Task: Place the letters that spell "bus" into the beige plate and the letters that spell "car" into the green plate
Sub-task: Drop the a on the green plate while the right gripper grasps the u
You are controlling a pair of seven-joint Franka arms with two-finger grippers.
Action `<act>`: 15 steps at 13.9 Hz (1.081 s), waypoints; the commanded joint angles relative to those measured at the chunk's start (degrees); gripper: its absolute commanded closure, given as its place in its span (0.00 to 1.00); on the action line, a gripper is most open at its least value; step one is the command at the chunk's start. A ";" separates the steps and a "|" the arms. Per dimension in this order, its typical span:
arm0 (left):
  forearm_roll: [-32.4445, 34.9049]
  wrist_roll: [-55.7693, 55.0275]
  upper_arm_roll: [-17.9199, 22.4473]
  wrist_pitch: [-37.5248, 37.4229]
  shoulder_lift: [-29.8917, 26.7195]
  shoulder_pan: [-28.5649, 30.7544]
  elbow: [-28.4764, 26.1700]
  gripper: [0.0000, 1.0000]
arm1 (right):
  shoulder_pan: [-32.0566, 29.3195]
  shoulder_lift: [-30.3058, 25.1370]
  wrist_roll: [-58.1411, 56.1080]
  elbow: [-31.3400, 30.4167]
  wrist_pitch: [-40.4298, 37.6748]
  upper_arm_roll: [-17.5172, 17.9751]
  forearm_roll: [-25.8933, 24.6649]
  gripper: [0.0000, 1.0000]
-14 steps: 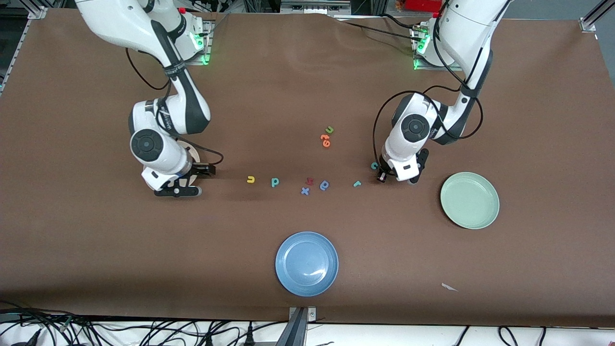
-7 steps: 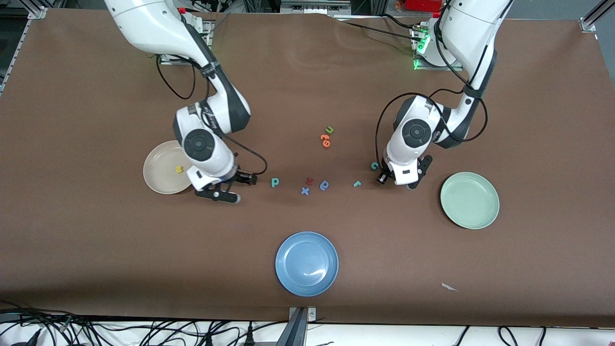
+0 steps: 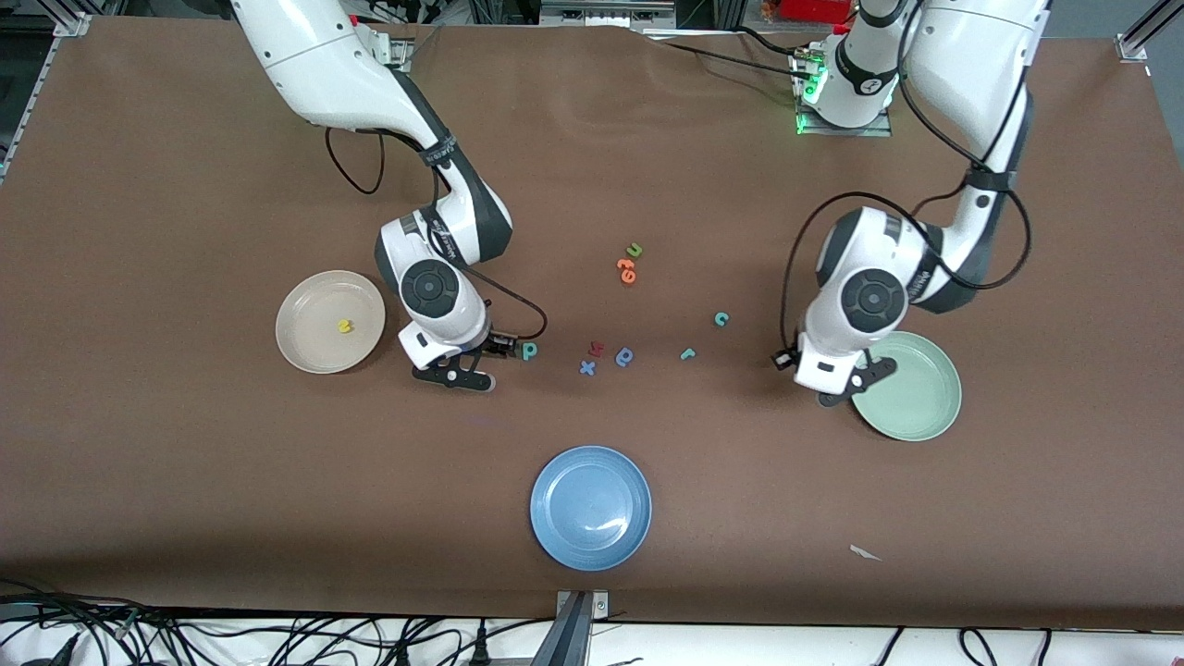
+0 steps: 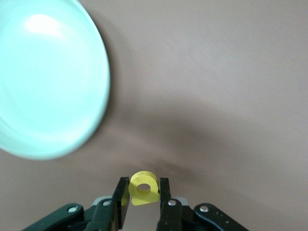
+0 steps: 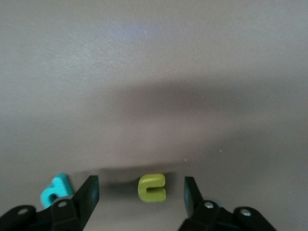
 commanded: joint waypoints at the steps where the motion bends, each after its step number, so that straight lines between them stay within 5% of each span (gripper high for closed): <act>1: 4.07 10.90 -0.57 0.86 -0.49 5.14 -0.05 0.82 | 0.36 2.02 0.46 1.42 0.75 -0.43 -0.46 0.40; 4: 4.17 24.94 -0.57 5.16 0.56 10.76 -0.05 0.81 | 0.36 1.84 0.45 1.42 0.48 -0.43 -0.46 0.83; 5: 4.17 29.61 -0.57 8.14 1.78 12.44 -0.14 0.74 | 0.27 1.75 0.28 1.42 0.40 -0.43 -0.46 0.90; 6: 4.17 34.18 -0.57 10.26 3.10 13.06 -0.14 0.62 | 0.36 1.58 0.11 1.42 0.31 -0.43 -0.46 0.91; 8: 4.08 38.87 -0.57 11.86 3.99 13.07 0.04 0.00 | 0.18 0.09 -0.68 1.51 -1.70 -1.21 -0.55 0.91; 15: 3.37 22.99 -3.12 11.16 3.20 5.79 -0.66 0.00 | 0.00 -4.31 -8.24 1.60 -11.03 -4.30 0.24 0.96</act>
